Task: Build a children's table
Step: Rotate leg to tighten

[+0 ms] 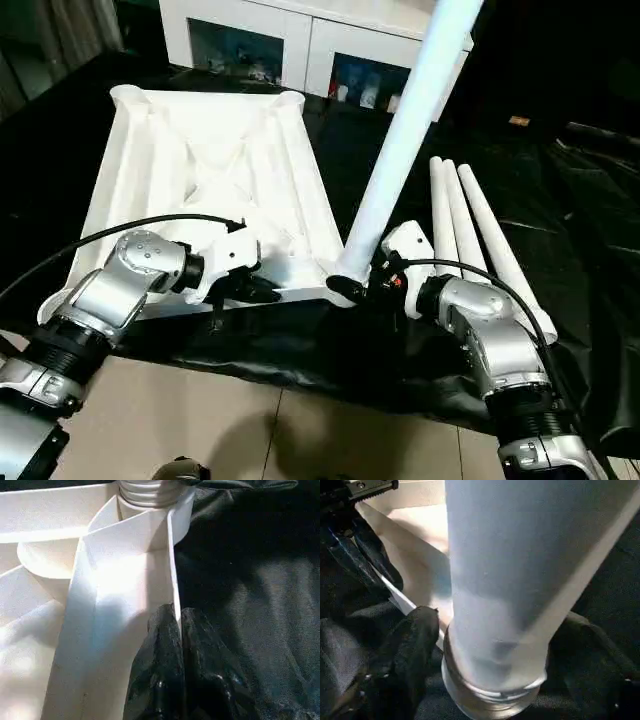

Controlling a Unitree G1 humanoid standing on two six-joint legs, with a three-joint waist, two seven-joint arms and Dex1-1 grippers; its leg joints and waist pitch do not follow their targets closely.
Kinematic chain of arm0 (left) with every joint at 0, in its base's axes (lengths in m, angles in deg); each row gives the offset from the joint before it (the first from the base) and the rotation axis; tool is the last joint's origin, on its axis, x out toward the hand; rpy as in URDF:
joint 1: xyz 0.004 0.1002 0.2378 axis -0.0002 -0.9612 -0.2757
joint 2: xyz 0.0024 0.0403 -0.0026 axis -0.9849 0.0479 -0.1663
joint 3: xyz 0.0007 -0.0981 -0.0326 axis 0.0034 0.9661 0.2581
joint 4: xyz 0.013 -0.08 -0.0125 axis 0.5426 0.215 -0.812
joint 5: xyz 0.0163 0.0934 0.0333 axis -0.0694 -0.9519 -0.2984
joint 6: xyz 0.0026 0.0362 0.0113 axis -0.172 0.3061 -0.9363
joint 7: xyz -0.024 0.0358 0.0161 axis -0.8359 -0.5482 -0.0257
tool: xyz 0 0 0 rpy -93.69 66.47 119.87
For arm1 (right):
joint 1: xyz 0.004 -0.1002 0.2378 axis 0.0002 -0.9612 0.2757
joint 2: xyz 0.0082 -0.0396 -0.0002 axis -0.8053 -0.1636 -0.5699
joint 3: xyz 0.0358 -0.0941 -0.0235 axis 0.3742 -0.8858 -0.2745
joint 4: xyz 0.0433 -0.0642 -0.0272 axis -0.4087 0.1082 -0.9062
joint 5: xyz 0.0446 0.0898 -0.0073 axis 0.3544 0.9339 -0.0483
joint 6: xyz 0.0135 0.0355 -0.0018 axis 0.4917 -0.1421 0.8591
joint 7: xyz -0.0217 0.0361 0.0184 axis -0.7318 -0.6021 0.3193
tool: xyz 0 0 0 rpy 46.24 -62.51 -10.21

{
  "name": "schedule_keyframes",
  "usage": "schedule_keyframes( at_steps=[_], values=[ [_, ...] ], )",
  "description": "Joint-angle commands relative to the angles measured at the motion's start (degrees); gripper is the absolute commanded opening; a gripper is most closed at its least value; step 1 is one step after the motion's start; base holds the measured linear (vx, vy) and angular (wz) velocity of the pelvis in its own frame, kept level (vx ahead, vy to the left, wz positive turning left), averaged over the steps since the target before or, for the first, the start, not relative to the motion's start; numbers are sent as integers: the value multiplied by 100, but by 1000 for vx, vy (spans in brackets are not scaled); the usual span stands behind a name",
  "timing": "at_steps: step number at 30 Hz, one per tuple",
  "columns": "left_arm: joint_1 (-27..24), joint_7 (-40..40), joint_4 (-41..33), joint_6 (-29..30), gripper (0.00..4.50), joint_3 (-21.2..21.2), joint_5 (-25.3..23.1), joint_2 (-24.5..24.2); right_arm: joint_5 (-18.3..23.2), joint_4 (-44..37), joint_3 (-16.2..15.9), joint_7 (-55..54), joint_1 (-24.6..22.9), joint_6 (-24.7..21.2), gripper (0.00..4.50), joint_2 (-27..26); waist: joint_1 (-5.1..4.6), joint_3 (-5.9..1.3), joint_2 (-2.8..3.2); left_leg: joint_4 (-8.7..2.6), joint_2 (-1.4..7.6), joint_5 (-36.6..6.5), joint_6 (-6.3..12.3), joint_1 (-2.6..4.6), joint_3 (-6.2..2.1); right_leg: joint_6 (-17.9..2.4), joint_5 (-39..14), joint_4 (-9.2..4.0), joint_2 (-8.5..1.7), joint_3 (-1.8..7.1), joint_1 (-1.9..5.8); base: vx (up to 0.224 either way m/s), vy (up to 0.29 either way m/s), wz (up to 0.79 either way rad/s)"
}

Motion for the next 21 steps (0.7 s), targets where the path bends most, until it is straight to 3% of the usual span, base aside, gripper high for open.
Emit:
schedule_keyframes(
  at_steps=[1,7,16,19,21],
  values=[
    [126,-95,-147,-254,0,8,268,157,-55,112,-8,23,33,58,330,24,-16,-489,-10,-319,120,-611,302,91,16,-1346,-221,-338,-328,239,339,0,0,0],
    [153,-114,-74,-304,0,-14,236,168,-110,301,-12,11,85,163,281,-31,-10,-503,-5,-301,110,-466,381,81,16,-1413,69,-303,-317,233,354,0,0,0],
    [173,-135,5,-350,0,-40,222,177,-181,468,-19,2,55,289,269,-97,-14,-496,7,-302,110,-535,372,83,10,-1427,-1,-307,-316,231,357,0,0,0],
    [191,-47,94,-338,0,-35,189,217,-177,682,120,-335,78,290,269,-247,-24,-492,14,-301,105,-540,375,84,16,-1440,-1,-310,-319,234,344,0,0,0],
    [219,102,205,-290,0,-19,146,281,-190,948,276,-767,142,311,269,-413,-36,-481,21,-315,107,-693,271,91,9,-1403,-266,-336,-325,230,334,0,0,0]
  ],
)
